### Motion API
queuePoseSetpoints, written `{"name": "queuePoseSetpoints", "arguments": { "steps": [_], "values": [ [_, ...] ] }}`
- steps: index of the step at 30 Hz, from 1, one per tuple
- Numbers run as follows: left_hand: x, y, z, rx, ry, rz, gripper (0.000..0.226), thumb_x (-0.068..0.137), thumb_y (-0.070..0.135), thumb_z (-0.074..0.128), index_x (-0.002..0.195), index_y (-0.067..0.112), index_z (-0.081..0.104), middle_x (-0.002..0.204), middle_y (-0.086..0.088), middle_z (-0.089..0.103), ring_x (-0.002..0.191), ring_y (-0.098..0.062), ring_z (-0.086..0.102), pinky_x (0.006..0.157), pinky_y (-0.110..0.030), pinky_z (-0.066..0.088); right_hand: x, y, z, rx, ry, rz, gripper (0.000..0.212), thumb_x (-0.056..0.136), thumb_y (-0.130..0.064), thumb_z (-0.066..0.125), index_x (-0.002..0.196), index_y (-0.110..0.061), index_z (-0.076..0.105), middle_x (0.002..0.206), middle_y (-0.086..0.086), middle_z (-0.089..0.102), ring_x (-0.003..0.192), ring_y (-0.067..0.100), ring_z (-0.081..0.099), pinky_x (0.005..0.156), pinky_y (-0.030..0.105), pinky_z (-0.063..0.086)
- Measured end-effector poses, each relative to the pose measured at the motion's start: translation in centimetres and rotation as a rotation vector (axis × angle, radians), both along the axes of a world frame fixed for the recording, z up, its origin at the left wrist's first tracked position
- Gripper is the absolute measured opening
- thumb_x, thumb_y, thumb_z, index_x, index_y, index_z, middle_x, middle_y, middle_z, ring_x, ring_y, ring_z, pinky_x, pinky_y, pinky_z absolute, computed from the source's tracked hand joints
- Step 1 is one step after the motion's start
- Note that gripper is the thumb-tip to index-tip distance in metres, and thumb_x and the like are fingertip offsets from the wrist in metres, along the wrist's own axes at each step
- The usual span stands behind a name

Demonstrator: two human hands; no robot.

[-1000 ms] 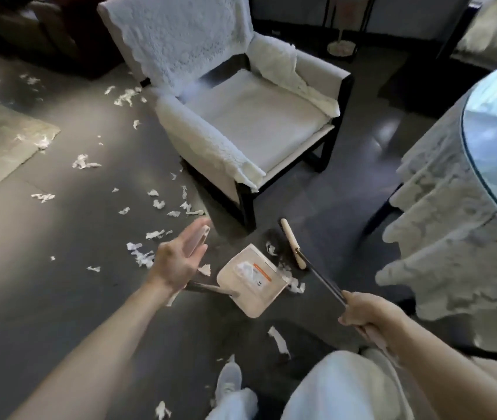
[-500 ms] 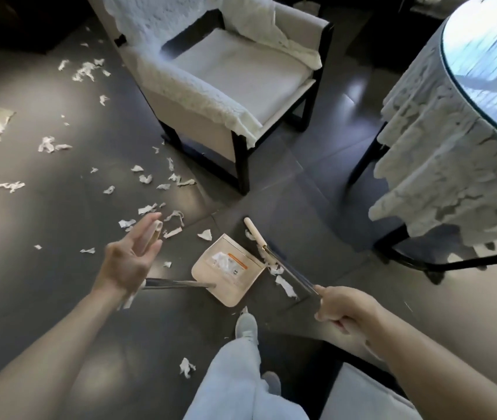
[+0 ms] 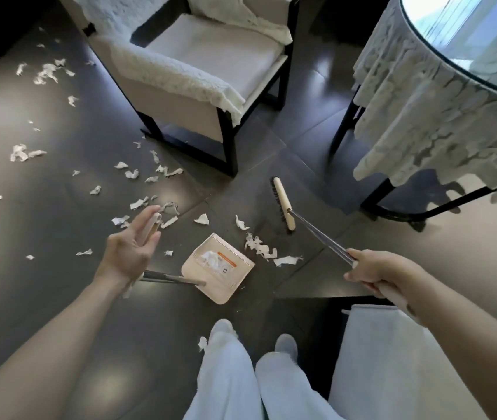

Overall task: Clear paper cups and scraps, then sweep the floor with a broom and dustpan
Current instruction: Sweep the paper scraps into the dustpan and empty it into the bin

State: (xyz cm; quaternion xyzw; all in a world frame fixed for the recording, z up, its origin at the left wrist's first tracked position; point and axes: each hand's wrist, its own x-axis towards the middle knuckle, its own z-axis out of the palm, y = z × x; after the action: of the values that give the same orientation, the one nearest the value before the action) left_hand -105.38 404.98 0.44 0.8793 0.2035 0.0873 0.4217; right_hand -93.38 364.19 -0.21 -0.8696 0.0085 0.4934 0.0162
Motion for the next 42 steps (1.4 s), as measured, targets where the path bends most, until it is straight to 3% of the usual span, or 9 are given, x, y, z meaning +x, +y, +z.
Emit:
{"name": "queuePoseSetpoints", "arguments": {
  "steps": [6,8,11,15,22,24,33,38,42],
  "values": [
    [2.2,3.6,-2.8,0.084,0.027,-0.151,0.051,0.086,0.005,0.067,0.126,0.037,0.059,0.112,0.019,0.061,0.106,0.007,0.055,0.088,0.006,0.028,-5.0,4.3,-1.4,-0.082,0.057,-0.135,0.063,0.092,-0.030,0.055,0.148,-0.018,0.027,0.060,-0.002,0.060,0.067,0.015,0.058,0.067,0.025,0.048],
    [3.4,4.7,-3.8,0.081,0.033,-0.228,0.050,0.086,0.006,0.066,0.128,0.033,0.058,0.107,0.020,0.064,0.102,0.012,0.053,0.084,0.008,0.028,-7.2,7.4,-1.8,-0.105,0.072,-0.150,0.064,0.095,-0.033,0.053,0.148,-0.014,0.024,0.052,-0.001,0.056,0.070,0.016,0.060,0.073,0.025,0.049],
    [5.2,6.4,-3.9,-0.024,0.035,-0.315,0.052,0.089,0.004,0.062,0.129,0.037,0.055,0.109,0.026,0.059,0.103,0.026,0.049,0.090,0.005,0.030,-10.2,13.5,-2.5,-0.022,0.104,-0.317,0.061,0.097,-0.027,0.052,0.148,-0.016,0.021,0.063,0.000,0.056,0.049,0.011,0.056,0.057,0.024,0.049],
    [5.9,9.1,-3.9,-0.032,0.078,-0.433,0.054,0.091,0.006,0.058,0.137,0.032,0.048,0.121,0.012,0.063,0.104,0.028,0.045,0.085,0.008,0.028,-12.4,20.9,-2.2,0.098,0.111,-0.507,0.068,0.097,-0.023,0.054,0.153,-0.022,0.014,0.070,0.000,0.050,0.056,0.009,0.047,0.052,0.023,0.044],
    [5.8,10.8,-3.6,0.031,0.113,-0.439,0.053,0.094,0.016,0.055,0.139,0.040,0.041,0.115,0.003,0.069,0.102,-0.010,0.061,0.084,-0.018,0.043,-13.3,24.3,-0.3,0.200,0.119,-0.809,0.068,0.096,-0.019,0.056,0.152,-0.033,0.019,0.067,0.006,0.050,0.046,0.009,0.044,0.040,0.021,0.040],
    [5.9,11.0,-3.7,0.044,0.081,-0.419,0.053,0.093,0.015,0.056,0.139,0.038,0.043,0.111,0.001,0.071,0.094,-0.010,0.061,0.077,-0.014,0.040,-12.3,24.1,0.3,0.203,0.105,-0.843,0.067,0.096,-0.018,0.057,0.150,-0.033,0.021,0.063,0.006,0.049,0.042,0.009,0.043,0.039,0.020,0.039],
    [7.8,10.6,-4.4,-0.057,0.099,-0.356,0.053,0.092,0.019,0.060,0.128,0.053,0.042,0.108,-0.004,0.070,0.098,-0.020,0.064,0.088,-0.030,0.048,-4.9,24.7,-1.3,-0.025,-0.019,-0.348,0.066,0.092,-0.017,0.053,0.149,-0.028,0.022,0.084,0.002,0.052,0.060,0.014,0.053,0.041,0.021,0.041],
    [8.8,9.9,-4.5,-0.039,0.089,-0.339,0.048,0.090,0.017,0.062,0.130,0.042,0.052,0.106,-0.003,0.070,0.091,-0.015,0.061,0.081,-0.018,0.040,-5.3,25.2,-2.8,0.039,0.099,-0.227,0.074,0.093,-0.016,0.052,0.153,-0.030,0.012,0.074,0.000,0.051,0.054,0.012,0.053,0.044,0.024,0.043],
    [9.3,9.8,-4.0,-0.027,0.097,-0.338,0.048,0.090,0.016,0.062,0.132,0.036,0.053,0.108,-0.001,0.070,0.088,-0.010,0.056,0.075,-0.010,0.034,-8.5,24.1,-2.0,0.165,0.268,-0.386,0.074,0.096,-0.022,0.054,0.153,-0.035,0.009,0.065,0.003,0.053,0.046,0.012,0.048,0.043,0.023,0.044]
  ]
}}
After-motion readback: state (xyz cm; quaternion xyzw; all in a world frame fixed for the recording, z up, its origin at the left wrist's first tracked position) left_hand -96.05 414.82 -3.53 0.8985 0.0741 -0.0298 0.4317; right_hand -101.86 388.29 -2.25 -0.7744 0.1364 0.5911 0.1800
